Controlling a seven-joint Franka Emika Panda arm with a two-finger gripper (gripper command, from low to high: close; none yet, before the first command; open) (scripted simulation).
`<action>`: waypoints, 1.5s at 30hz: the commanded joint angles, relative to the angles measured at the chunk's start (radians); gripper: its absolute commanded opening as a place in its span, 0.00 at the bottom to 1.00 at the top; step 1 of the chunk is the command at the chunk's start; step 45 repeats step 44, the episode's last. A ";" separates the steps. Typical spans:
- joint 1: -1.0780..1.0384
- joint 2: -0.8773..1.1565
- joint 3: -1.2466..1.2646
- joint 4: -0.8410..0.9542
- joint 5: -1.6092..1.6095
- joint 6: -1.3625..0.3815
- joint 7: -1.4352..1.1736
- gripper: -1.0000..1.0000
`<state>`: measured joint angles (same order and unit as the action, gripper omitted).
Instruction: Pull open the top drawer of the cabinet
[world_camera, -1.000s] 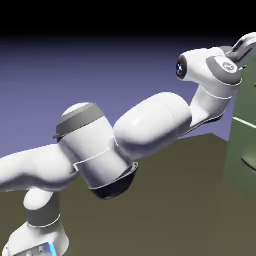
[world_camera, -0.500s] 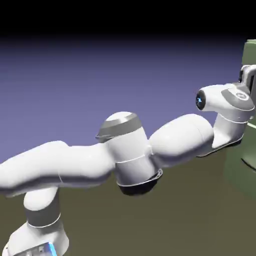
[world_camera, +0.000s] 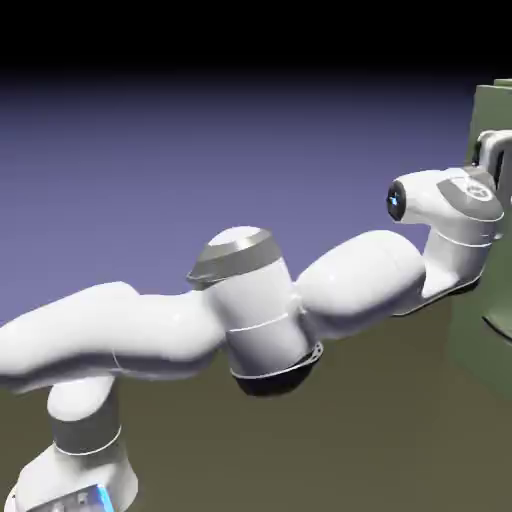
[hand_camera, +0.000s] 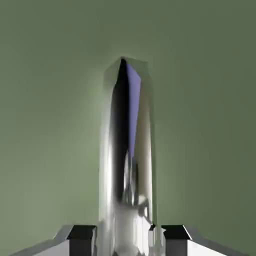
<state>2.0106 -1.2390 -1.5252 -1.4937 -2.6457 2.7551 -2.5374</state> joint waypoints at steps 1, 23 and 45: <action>-0.026 0.002 0.010 -0.036 -0.006 -0.011 0.011 0.00; -0.589 0.167 0.210 -0.661 -0.093 -0.099 0.353 0.00; -0.950 0.405 0.420 -0.804 -0.217 0.021 0.767 1.00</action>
